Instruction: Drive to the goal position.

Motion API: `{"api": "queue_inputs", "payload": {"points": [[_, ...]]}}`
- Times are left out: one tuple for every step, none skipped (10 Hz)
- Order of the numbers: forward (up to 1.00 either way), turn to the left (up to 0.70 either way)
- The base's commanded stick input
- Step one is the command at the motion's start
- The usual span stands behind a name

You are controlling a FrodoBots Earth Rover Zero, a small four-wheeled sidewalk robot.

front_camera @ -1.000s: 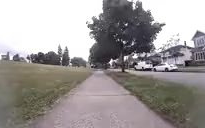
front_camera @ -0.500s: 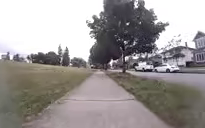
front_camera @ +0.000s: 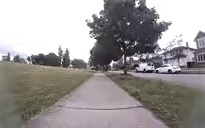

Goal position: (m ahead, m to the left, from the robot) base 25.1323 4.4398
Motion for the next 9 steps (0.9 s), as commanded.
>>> {"api": "queue_inputs", "payload": {"points": [[0.7,0.0],[0.7,0.0],[0.7,0.0],[0.7,0.0],[0.7,0.0],[0.7,0.04],[0.7,0.17],[0.7,0.23],[0.7,0.0]]}}
